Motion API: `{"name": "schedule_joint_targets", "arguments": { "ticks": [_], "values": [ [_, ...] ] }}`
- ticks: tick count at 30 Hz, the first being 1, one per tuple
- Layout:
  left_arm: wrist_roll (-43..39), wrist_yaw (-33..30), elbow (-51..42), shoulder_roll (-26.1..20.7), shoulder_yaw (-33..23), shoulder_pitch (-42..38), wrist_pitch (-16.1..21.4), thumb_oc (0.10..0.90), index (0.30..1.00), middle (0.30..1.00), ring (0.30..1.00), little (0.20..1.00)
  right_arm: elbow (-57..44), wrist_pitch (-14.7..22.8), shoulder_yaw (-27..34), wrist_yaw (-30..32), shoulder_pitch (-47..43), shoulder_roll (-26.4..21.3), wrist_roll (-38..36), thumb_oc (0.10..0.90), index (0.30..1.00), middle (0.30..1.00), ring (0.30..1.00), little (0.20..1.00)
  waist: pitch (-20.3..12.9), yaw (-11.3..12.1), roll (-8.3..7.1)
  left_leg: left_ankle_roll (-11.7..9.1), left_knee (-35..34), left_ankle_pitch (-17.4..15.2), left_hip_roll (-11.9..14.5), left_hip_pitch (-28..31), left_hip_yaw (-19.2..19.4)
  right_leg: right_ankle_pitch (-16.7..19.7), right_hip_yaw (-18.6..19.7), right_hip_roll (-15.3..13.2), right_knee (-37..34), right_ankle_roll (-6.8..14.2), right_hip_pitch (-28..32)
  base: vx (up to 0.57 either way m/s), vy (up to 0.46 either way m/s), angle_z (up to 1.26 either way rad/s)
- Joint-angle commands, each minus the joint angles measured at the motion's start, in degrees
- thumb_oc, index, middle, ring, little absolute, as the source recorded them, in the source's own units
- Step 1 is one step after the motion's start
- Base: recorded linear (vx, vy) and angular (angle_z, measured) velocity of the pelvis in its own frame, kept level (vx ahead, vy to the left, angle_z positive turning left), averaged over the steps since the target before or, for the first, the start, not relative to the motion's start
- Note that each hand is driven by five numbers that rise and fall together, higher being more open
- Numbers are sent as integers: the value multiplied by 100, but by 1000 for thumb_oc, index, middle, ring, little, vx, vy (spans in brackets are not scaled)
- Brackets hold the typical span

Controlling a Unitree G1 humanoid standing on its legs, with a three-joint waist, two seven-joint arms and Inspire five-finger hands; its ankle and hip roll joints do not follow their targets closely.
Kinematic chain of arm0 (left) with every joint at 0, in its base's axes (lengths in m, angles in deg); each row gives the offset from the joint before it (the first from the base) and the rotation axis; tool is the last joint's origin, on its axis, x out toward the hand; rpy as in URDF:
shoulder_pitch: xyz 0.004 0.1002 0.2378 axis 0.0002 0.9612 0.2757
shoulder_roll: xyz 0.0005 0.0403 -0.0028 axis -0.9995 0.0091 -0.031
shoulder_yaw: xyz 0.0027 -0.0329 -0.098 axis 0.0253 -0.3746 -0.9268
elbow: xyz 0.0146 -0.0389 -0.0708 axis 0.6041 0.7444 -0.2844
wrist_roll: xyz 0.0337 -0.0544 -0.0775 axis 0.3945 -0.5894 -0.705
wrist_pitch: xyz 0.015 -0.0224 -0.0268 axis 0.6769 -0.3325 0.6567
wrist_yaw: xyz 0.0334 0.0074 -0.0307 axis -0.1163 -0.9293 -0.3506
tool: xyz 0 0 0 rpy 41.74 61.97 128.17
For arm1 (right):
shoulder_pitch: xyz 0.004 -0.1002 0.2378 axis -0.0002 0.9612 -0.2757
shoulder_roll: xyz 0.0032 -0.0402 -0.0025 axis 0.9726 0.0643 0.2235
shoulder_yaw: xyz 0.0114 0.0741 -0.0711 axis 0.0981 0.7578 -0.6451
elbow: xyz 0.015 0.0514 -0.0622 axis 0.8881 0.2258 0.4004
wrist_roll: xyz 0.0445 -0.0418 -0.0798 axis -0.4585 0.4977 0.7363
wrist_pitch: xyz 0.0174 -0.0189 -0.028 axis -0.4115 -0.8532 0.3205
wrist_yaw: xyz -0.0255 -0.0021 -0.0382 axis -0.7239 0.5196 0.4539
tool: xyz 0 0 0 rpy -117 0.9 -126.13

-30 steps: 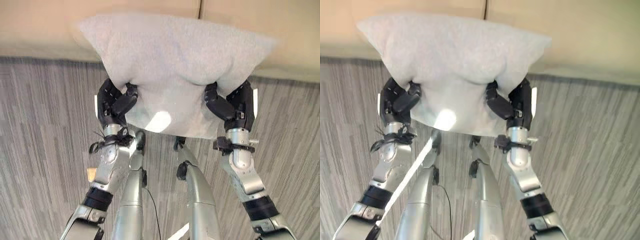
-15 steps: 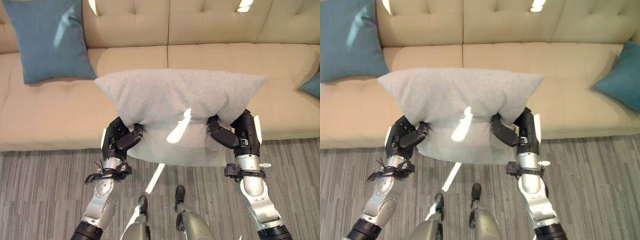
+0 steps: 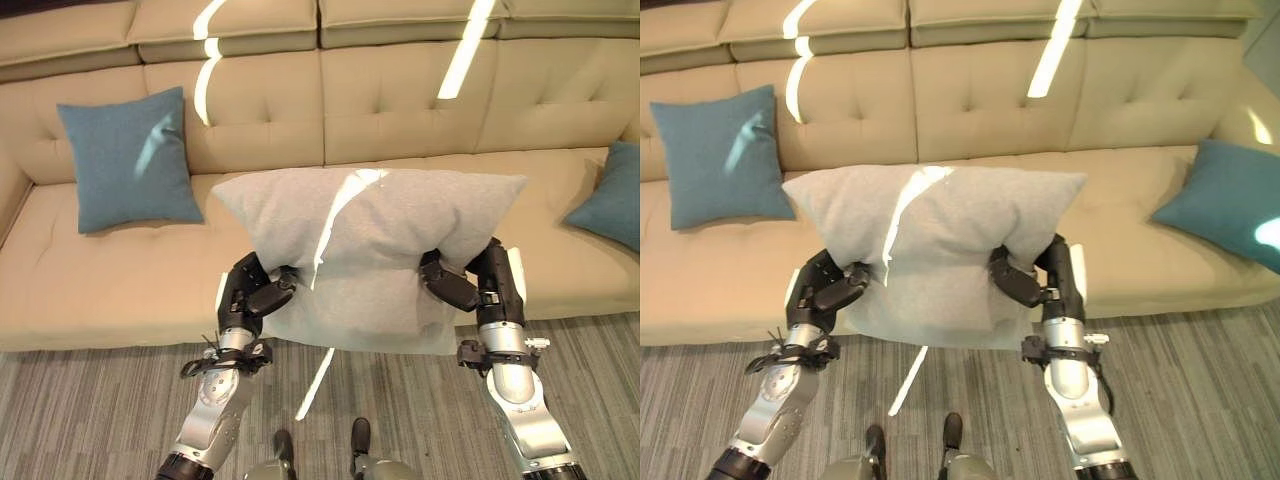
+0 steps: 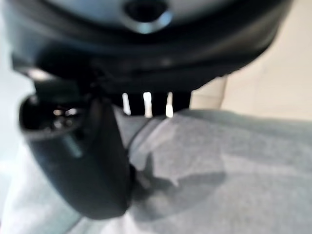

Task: Pick up all the scattered cushions and arrange them neatly on the sofa.

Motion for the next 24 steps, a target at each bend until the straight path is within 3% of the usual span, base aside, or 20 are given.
{"name": "schedule_joint_targets", "arguments": {
  "ticks": [1,6,7,8,9,10,12,16,18,21,24],
  "values": [
    [367,374,-505,-142,-170,-83,550,400,300,300,300,300,-330,617,-30,47,-246,67,3,400,300,300,300,300,-1005,84,-213,49,-114,-3,-131,152,-59,-793,184,-8,414,711,341,241,108,-67],
    [487,387,-600,-274,-207,29,479,400,300,300,300,300,-369,585,-97,-62,-268,186,47,400,300,300,300,300,-901,202,-233,302,-66,-268,-191,515,117,-951,392,-215,1270,830,329,172,147,-37],
    [510,357,-602,-322,-221,27,474,400,300,300,300,300,-362,574,-160,-116,-346,241,50,400,300,300,300,300,-788,205,-206,431,-45,-320,-181,614,155,-731,488,-280,2001,947,17,71,123,-30],
    [510,357,-601,-323,-224,24,474,400,300,300,300,300,-360,574,-161,-116,-352,242,50,400,300,300,300,300,-792,224,-215,437,-43,-322,-186,606,179,-751,517,-290,2053,953,-25,31,153,-32],
    [502,301,-614,-379,-232,12,473,400,300,300,300,300,-360,571,-263,-138,-464,285,35,400,300,300,300,300,-641,197,-137,566,-43,-328,-136,656,193,-554,607,-286,2834,1008,-483,3,108,-41],
    [544,279,-587,-397,-252,-9,492,400,300,300,300,300,-342,593,-337,-151,-490,326,14,400,300,300,300,300,-608,205,-105,596,-55,-372,-128,703,219,-568,581,-300,3007,1035,-636,88,132,-32],
    [554,300,-577,-374,-304,22,527,400,300,300,300,300,-282,598,-419,-175,-592,349,46,400,300,300,300,300,-653,226,-64,572,-212,-467,-126,942,283,-672,268,-444,2406,963,-792,218,7,-19],
    [561,345,-512,-326,-373,46,535,400,300,300,300,300,-170,537,-442,-221,-670,263,25,400,300,300,300,300,-711,144,-115,477,-465,-542,-214,1296,240,-352,257,-308,1114,1002,-919,191,-70,-20],
    [553,393,-463,-306,-381,32,551,400,300,300,300,300,-149,557,-431,-238,-655,255,16,400,300,300,300,300,-719,126,-143,441,-482,-552,-233,1342,200,-264,270,-295,925,1047,-827,155,-100,1],
    [519,471,-375,-204,-347,39,546,400,300,300,300,300,-74,549,-334,-234,-542,195,48,400,300,300,300,300,-804,90,-189,332,-425,-656,-203,1425,138,-164,326,-222,652,952,-554,192,-166,35],
    [485,553,-339,-129,-300,47,506,400,300,300,300,300,-90,565,-211,-241,-397,131,1,400,300,300,300,300,-832,26,-208,154,55,-807,-82,1312,144,-213,174,-182,409,857,-241,151,-181,24]
  ]
}}
